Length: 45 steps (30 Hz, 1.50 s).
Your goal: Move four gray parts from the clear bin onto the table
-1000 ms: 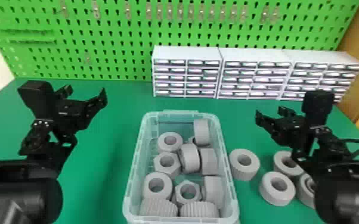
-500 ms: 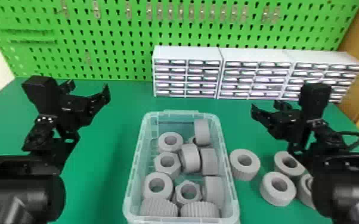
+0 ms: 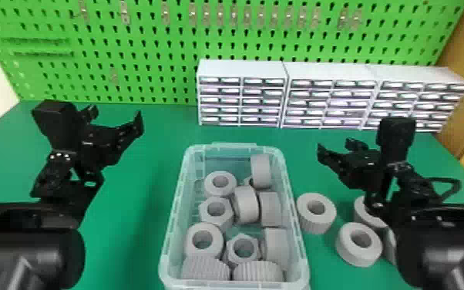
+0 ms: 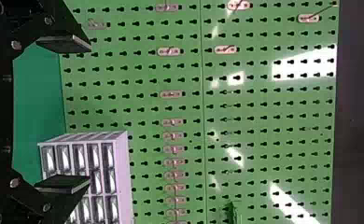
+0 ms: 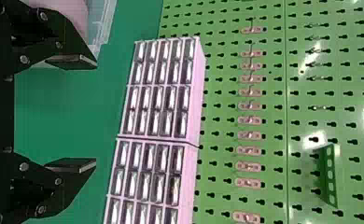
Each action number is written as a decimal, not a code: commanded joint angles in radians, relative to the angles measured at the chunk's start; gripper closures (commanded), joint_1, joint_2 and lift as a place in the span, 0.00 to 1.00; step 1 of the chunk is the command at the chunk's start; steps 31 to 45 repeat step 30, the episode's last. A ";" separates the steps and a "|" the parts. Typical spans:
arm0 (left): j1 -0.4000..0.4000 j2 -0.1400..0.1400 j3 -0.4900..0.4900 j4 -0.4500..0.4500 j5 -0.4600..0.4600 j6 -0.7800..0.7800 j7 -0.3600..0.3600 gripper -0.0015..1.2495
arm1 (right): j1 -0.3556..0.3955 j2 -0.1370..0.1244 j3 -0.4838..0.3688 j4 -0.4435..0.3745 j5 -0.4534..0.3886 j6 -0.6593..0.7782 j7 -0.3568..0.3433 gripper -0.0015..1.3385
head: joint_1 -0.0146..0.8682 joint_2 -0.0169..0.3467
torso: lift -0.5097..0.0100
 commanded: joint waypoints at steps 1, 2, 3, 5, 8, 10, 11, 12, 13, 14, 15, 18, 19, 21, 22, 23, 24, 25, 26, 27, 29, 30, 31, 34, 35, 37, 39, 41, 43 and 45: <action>0.002 0.002 -0.005 0.000 0.003 0.000 0.002 0.22 | 0.004 0.003 0.005 0.008 -0.004 0.000 0.000 0.39 | 0.79 0.12 | 0.89; 0.005 0.002 -0.004 0.000 0.005 0.000 0.002 0.22 | 0.009 0.003 0.005 0.008 -0.004 0.000 0.000 0.39 | 0.79 0.12 | 0.89; 0.008 0.002 -0.004 0.000 0.005 0.000 0.002 0.22 | 0.010 0.003 0.006 0.008 -0.004 0.000 0.000 0.39 | 0.79 0.12 | 0.89; 0.010 0.002 -0.002 0.000 0.006 0.000 0.002 0.22 | 0.012 0.003 0.008 0.008 -0.004 0.000 0.000 0.39 | 0.79 0.12 | 0.89; 0.008 0.004 -0.002 0.000 0.006 0.000 0.002 0.22 | 0.007 0.003 0.006 0.008 -0.004 0.000 0.000 0.39 | 0.79 0.12 | 0.89; 0.004 0.002 -0.002 0.000 0.008 0.000 0.002 0.22 | 0.003 0.005 0.006 0.008 -0.005 0.000 0.000 0.39 | 0.79 0.12 | 0.89; 0.002 0.002 -0.002 0.000 0.008 0.000 0.002 0.22 | 0.003 0.005 0.006 0.008 -0.007 -0.001 0.000 0.39 | 0.79 0.12 | 0.89; 0.002 0.002 -0.004 0.000 0.008 0.000 0.002 0.22 | 0.003 0.005 0.006 0.008 -0.008 0.000 0.000 0.39 | 0.79 0.12 | 0.89; 0.001 0.004 -0.004 0.000 0.009 0.000 0.002 0.22 | 0.003 0.005 0.008 0.007 -0.010 -0.001 0.000 0.39 | 0.79 0.12 | 0.89; 0.002 0.004 -0.004 0.000 0.011 -0.002 0.002 0.22 | 0.003 0.003 0.009 0.005 -0.011 0.000 0.000 0.39 | 0.79 0.12 | 0.89; 0.004 0.002 -0.004 0.000 0.012 -0.003 0.002 0.22 | 0.003 0.003 0.011 0.004 -0.011 0.000 0.000 0.39 | 0.79 0.12 | 0.89; 0.007 0.002 -0.002 0.000 0.016 -0.005 0.002 0.22 | 0.001 0.003 0.011 -0.001 -0.011 0.000 0.000 0.39 | 0.79 0.12 | 0.89; 0.008 0.004 -0.002 0.000 0.016 -0.005 0.002 0.22 | 0.001 0.003 0.011 -0.002 -0.011 0.000 0.000 0.39 | 0.79 0.12 | 0.89; 0.008 0.002 -0.005 0.000 0.017 -0.005 0.002 0.22 | 0.001 0.001 0.008 -0.004 -0.011 0.000 0.000 0.39 | 0.79 0.12 | 0.89; 0.007 0.002 -0.005 0.000 0.017 -0.005 0.002 0.22 | 0.001 0.001 0.006 -0.004 -0.010 0.000 0.000 0.39 | 0.79 0.12 | 0.89; 0.005 0.002 -0.008 0.000 0.017 -0.005 0.002 0.22 | 0.001 0.003 0.005 -0.004 -0.010 0.000 0.000 0.39 | 0.79 0.12 | 0.89; 0.002 0.004 -0.010 0.000 0.017 -0.005 0.002 0.22 | 0.001 0.003 0.003 -0.004 -0.010 0.000 0.000 0.39 | 0.79 0.12 | 0.89; 0.001 0.002 -0.010 0.000 0.017 -0.005 0.002 0.22 | 0.001 0.003 0.003 -0.004 -0.011 0.000 0.000 0.39 | 0.79 0.12 | 0.89; -0.001 0.004 -0.013 0.000 0.017 -0.005 0.002 0.22 | 0.001 0.003 0.003 -0.004 -0.011 0.000 0.000 0.39 | 0.79 0.12 | 0.89; -0.002 0.002 -0.013 0.000 0.017 -0.005 0.002 0.22 | 0.001 0.003 0.003 -0.004 -0.011 0.000 0.000 0.39 | 0.79 0.12 | 0.89; -0.002 0.002 -0.014 0.000 0.017 -0.005 0.002 0.22 | 0.001 0.003 0.003 -0.004 -0.011 -0.001 0.000 0.39 | 0.79 0.12 | 0.89; -0.002 0.002 -0.014 0.000 0.019 -0.005 0.002 0.22 | -0.001 0.003 0.003 -0.004 -0.011 0.000 0.002 0.39 | 0.79 0.12 | 0.89; -0.002 0.002 -0.014 0.000 0.019 -0.005 0.002 0.22 | -0.001 0.003 0.003 -0.004 -0.011 0.000 0.002 0.39 | 0.79 0.12 | 0.89; -0.002 0.002 -0.014 0.000 0.019 -0.005 0.002 0.22 | -0.001 0.003 0.003 -0.004 -0.011 0.000 0.002 0.39 | 0.79 0.12 | 0.89; -0.002 0.002 -0.014 0.000 0.019 -0.005 0.002 0.22 | -0.001 0.003 0.003 -0.004 -0.011 0.000 0.002 0.39 | 0.79 0.12 | 0.89; -0.002 0.002 -0.014 0.000 0.019 -0.005 0.002 0.22 | -0.001 0.003 0.003 -0.004 -0.011 0.000 0.002 0.39 | 0.79 0.12 | 0.89; -0.002 0.002 -0.014 0.000 0.019 -0.005 0.002 0.22 | -0.001 0.003 0.003 -0.004 -0.011 0.000 0.002 0.39 | 0.79 0.12 | 0.89; -0.002 0.002 -0.014 0.000 0.019 -0.005 0.002 0.22 | -0.001 0.003 0.003 -0.004 -0.011 0.000 0.002 0.39 | 0.79 0.12 | 0.89; -0.002 0.002 -0.014 0.000 0.019 -0.005 0.002 0.22 | -0.001 0.003 0.003 -0.004 -0.011 0.000 0.002 0.39 | 0.79 0.12 | 0.89; -0.002 0.002 -0.014 0.000 0.019 -0.005 0.002 0.22 | -0.001 0.003 0.003 -0.004 -0.011 0.000 0.002 0.39 | 0.79 0.12 | 0.89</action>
